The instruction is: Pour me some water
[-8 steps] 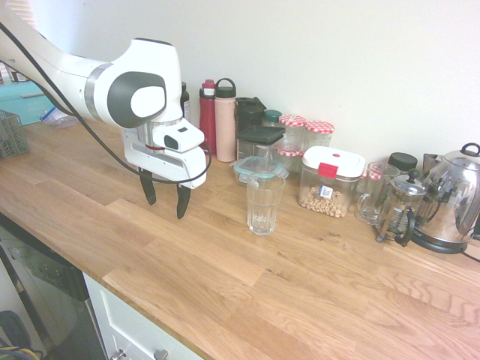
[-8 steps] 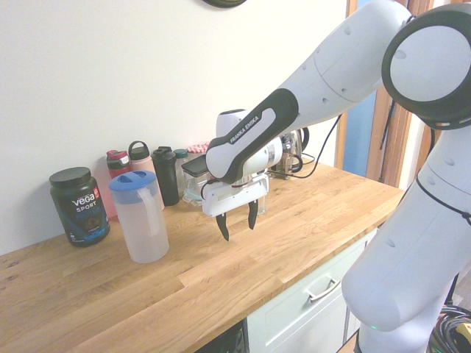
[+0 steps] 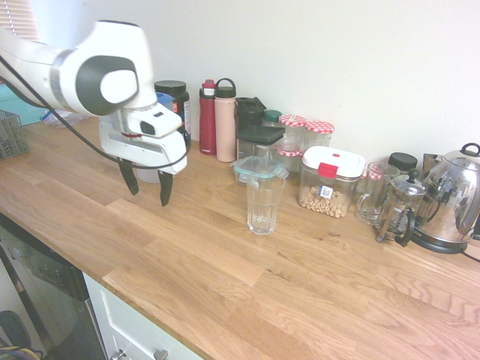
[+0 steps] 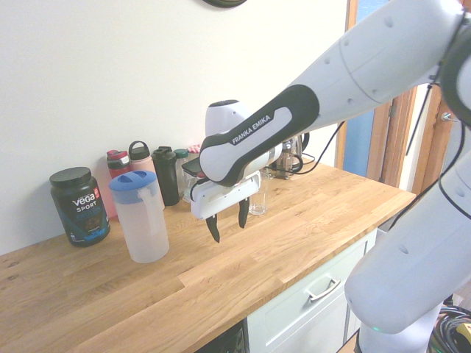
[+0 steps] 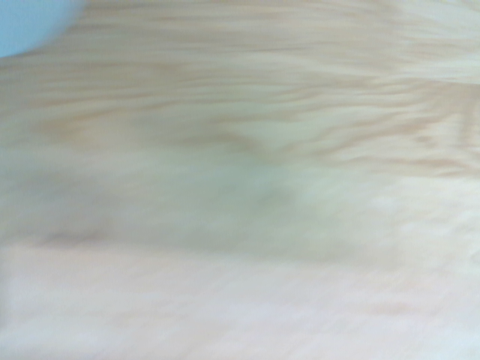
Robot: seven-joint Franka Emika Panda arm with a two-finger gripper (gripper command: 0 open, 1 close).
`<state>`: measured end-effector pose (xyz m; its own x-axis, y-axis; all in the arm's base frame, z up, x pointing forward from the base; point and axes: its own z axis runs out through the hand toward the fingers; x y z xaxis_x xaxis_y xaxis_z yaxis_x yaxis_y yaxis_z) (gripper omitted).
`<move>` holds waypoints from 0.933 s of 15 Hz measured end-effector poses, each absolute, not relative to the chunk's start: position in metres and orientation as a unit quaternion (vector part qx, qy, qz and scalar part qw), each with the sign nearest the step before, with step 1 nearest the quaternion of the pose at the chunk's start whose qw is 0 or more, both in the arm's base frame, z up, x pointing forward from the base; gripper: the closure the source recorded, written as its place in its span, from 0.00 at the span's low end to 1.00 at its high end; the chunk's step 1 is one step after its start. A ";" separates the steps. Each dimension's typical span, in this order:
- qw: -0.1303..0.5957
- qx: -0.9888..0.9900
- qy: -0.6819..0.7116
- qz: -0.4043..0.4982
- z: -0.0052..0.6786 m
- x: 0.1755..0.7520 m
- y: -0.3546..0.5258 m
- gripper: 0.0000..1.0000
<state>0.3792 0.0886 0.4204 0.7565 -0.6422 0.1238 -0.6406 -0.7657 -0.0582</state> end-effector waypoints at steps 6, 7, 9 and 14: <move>0.022 -0.933 0.326 -0.149 0.451 0.343 0.191 0.00; 0.027 -0.928 0.333 -0.164 0.451 0.347 0.204 0.00; 0.029 -0.919 0.347 -0.183 0.455 0.366 0.224 0.00; 0.022 -0.899 0.390 -0.196 0.471 0.429 0.243 0.00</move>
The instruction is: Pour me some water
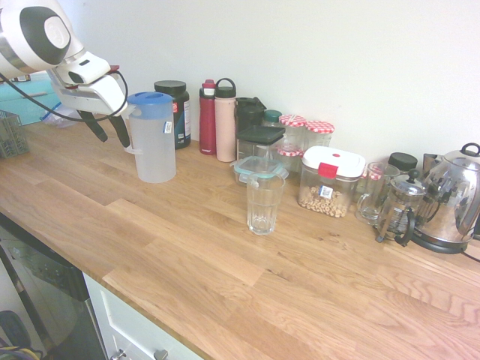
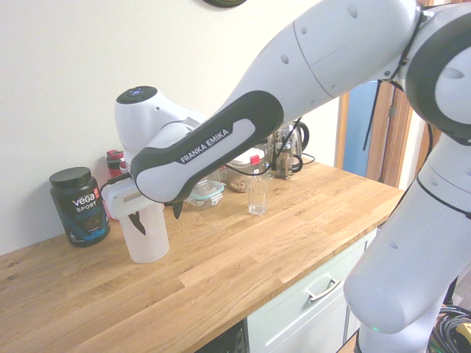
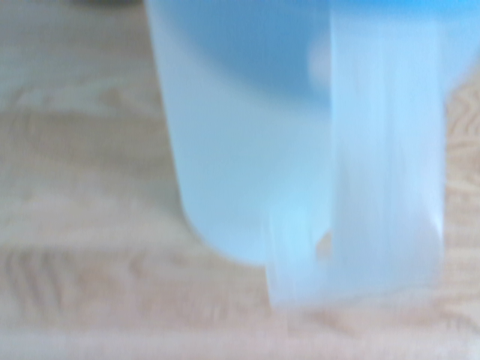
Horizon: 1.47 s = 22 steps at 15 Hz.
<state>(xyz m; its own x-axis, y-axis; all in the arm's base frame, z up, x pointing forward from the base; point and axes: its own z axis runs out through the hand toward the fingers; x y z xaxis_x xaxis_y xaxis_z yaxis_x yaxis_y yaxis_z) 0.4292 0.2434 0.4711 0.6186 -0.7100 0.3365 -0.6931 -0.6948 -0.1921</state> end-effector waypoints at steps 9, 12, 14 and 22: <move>0.039 -0.906 0.383 -0.178 0.473 0.493 0.235 1.00; 0.044 -0.908 0.378 -0.177 0.475 0.491 0.240 1.00; 0.048 -0.910 0.372 -0.178 0.479 0.487 0.246 1.00; 0.045 -0.909 0.374 -0.179 0.482 0.485 0.231 1.00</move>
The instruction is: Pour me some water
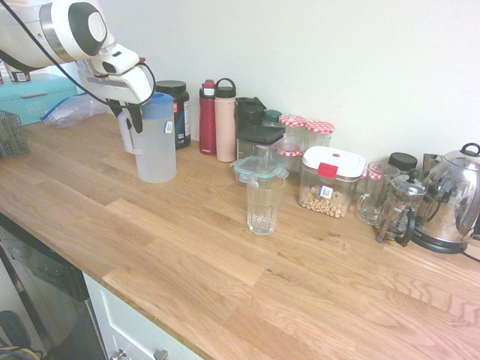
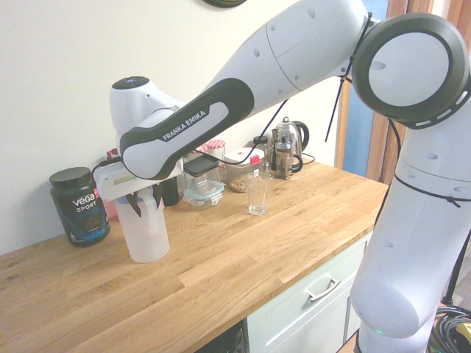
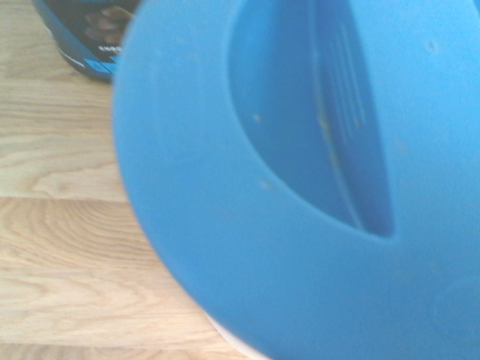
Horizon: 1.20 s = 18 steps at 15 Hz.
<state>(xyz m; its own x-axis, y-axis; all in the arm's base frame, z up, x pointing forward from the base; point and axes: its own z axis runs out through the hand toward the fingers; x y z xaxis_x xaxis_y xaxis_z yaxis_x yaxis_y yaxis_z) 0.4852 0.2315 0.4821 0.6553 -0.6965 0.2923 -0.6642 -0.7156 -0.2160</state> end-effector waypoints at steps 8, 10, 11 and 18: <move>0.040 -0.917 0.356 -0.177 0.481 0.478 0.225 1.00; 0.036 -0.921 0.346 -0.175 0.482 0.472 0.219 1.00; 0.032 -0.922 0.344 -0.176 0.484 0.467 0.215 1.00; 0.024 -0.924 0.335 -0.182 0.534 0.394 0.162 1.00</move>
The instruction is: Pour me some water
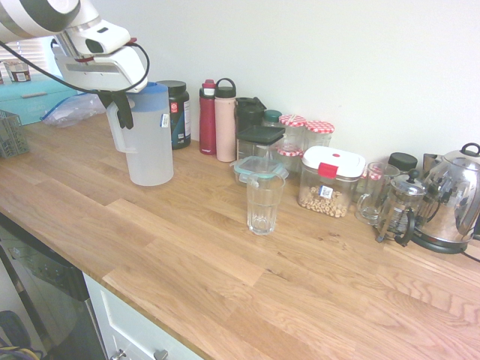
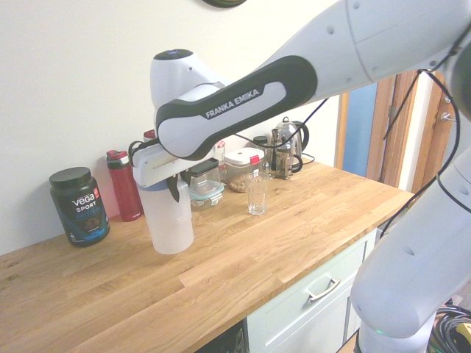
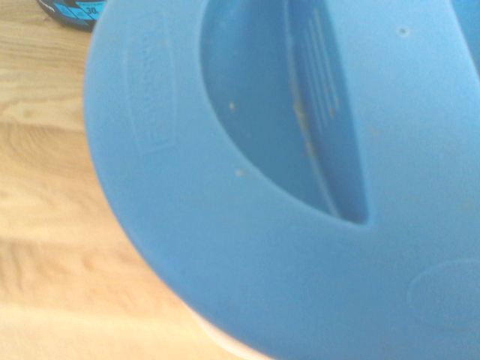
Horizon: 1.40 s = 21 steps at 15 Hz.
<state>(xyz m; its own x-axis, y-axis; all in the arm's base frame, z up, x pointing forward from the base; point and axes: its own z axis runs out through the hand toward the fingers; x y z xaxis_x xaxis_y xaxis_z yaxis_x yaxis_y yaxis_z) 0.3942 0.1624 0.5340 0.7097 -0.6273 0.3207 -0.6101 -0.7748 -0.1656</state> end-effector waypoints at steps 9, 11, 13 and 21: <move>0.006 -0.903 0.390 -0.181 0.540 0.301 0.036 1.00; 0.008 -0.897 0.403 -0.183 0.540 0.283 0.007 1.00; 0.011 -0.896 0.406 -0.179 0.540 0.271 -0.019 1.00; -0.013 -0.924 0.359 -0.127 0.530 0.238 -0.119 1.00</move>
